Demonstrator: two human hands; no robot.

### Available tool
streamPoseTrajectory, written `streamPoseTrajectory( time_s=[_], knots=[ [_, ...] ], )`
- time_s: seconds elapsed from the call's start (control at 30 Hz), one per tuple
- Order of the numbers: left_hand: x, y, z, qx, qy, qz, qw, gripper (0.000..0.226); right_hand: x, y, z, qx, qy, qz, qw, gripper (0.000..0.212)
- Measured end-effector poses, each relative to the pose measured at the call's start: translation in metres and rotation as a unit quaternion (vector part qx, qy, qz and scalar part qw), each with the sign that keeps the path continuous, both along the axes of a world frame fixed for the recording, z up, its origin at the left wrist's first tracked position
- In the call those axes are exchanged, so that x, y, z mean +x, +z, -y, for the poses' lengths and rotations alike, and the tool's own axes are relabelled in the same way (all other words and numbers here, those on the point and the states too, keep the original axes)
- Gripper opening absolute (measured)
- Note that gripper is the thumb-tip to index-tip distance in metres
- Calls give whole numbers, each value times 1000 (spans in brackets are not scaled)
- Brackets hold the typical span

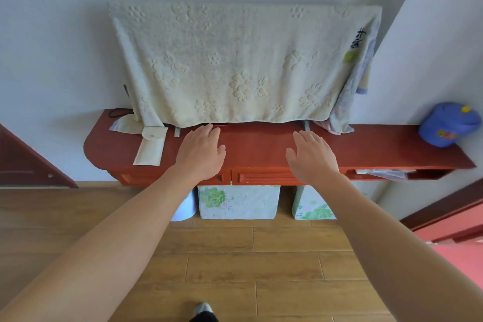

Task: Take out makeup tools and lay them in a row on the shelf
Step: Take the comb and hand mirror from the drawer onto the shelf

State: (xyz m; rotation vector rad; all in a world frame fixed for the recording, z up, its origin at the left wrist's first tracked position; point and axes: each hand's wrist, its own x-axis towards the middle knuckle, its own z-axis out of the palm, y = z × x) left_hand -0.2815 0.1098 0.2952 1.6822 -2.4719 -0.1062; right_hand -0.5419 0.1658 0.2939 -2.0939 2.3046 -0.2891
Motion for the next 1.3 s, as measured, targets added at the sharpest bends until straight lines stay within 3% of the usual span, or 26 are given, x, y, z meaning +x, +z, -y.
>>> streamPoseTrajectory(
  time_s=[0.63,0.83,1.17,1.3],
  knots=[
    [-145,-25,84,12,-51,24,998,48,-151,-32,54,23,-63,7,998,36],
    [-182,-41,73,23,11,4,1000,49,-200,-45,68,43,-39,18,998,43],
    [-217,-84,41,47,90,-27,994,52,-237,-70,74,70,4,65,995,31],
    [-218,-116,34,67,104,-50,991,53,-230,-102,62,100,-8,100,990,45]
  ],
)
